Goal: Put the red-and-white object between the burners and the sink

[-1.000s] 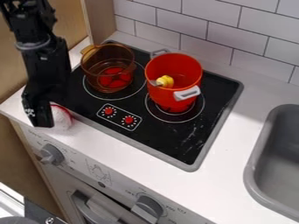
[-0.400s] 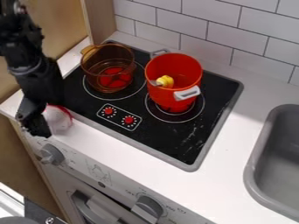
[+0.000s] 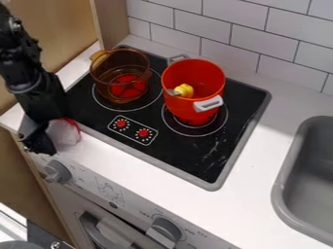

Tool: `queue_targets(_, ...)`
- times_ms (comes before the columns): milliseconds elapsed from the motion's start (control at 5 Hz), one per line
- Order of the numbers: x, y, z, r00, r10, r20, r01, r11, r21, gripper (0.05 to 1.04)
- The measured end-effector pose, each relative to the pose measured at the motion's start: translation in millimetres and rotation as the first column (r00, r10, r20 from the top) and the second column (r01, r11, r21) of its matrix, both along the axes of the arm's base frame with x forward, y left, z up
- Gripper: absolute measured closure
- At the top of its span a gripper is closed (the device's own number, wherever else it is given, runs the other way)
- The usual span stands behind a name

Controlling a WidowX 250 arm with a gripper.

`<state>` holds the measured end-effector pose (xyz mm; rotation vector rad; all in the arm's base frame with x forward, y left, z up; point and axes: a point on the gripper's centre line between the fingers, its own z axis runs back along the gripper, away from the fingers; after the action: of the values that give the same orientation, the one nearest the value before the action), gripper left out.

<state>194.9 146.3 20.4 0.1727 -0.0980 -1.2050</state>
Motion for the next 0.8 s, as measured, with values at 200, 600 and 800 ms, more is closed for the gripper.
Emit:
queue_targets(200, 0, 0, -0.6, 1.0, -0.017, -0.015, 0.017, 1.0, -0.005, 0.4)
queue_targets(600, 0, -16, 15.1, 0.992, 0.029, -0.122, -0.033, 0.999, -0.03, 0.484)
queue_targets(800, -2, -25, 32.2, 0.985, 0.062, -0.16, -0.065, 0.998, -0.013, 0.484)
